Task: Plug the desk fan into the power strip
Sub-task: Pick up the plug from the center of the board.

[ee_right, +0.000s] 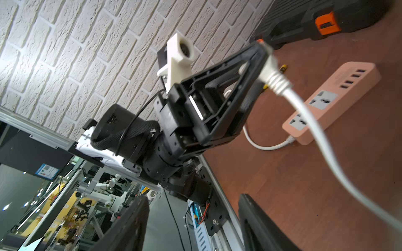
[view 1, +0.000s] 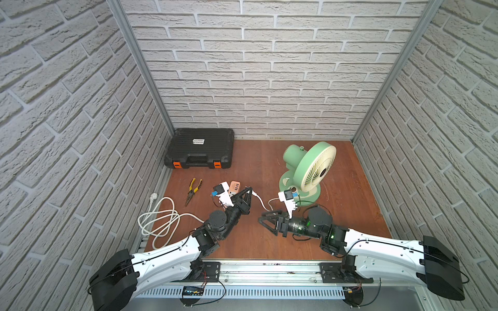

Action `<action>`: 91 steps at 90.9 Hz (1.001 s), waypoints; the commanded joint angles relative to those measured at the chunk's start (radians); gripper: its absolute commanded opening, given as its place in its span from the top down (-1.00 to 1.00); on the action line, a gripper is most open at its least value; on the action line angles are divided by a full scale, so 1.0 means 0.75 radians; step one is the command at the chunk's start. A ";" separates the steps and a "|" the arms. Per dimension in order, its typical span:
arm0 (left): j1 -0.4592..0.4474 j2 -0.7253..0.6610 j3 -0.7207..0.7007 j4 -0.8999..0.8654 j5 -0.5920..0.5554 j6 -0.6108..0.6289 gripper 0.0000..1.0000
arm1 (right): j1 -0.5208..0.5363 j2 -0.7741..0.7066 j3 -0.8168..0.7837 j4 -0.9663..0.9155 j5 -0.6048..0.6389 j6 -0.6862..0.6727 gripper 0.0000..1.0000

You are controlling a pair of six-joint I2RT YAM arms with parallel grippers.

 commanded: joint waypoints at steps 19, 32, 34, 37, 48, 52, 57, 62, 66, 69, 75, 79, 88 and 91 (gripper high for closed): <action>-0.034 0.084 0.083 0.202 -0.029 -0.089 1.00 | 0.039 0.174 -0.050 0.350 0.401 0.074 -0.47; -0.046 0.065 0.076 0.189 -0.035 -0.110 1.00 | 0.000 0.206 -0.032 0.443 0.459 0.047 -0.53; -0.047 0.062 0.075 0.186 -0.037 -0.116 1.00 | -0.009 0.211 -0.026 0.444 0.466 0.050 -0.53; -0.048 0.058 0.072 0.184 -0.039 -0.123 1.00 | -0.025 0.218 -0.019 0.448 0.470 0.059 -0.53; -0.052 0.052 0.070 0.185 -0.039 -0.143 1.00 | -0.067 0.260 0.009 0.473 0.476 0.093 -0.50; -0.053 0.053 0.069 0.185 -0.038 -0.149 1.00 | -0.081 0.283 0.015 0.492 0.475 0.112 -0.47; -0.055 0.056 0.066 0.186 -0.037 -0.155 1.00 | -0.092 0.319 0.020 0.538 0.468 0.121 -0.41; -0.055 0.064 0.062 0.190 -0.032 -0.167 1.00 | -0.107 0.361 0.031 0.588 0.443 0.140 -0.37; -0.057 0.069 0.056 0.199 -0.027 -0.174 1.00 | -0.118 0.393 0.036 0.652 0.433 0.154 -0.33; -0.057 0.070 0.051 0.205 -0.025 -0.179 1.00 | -0.122 0.413 0.034 0.695 0.428 0.164 -0.30; -0.058 0.069 0.039 0.208 -0.024 -0.187 1.00 | -0.133 0.454 0.028 0.775 0.422 0.176 -0.20; -0.059 0.067 0.029 0.207 -0.029 -0.192 1.00 | -0.136 0.473 0.026 0.821 0.416 0.172 -0.13; -0.060 0.056 0.006 0.205 -0.037 -0.209 1.00 | -0.136 0.510 0.035 0.917 0.385 0.149 -0.08; -0.060 0.050 0.001 0.203 -0.038 -0.210 1.00 | -0.137 0.517 0.038 0.934 0.378 0.145 -0.07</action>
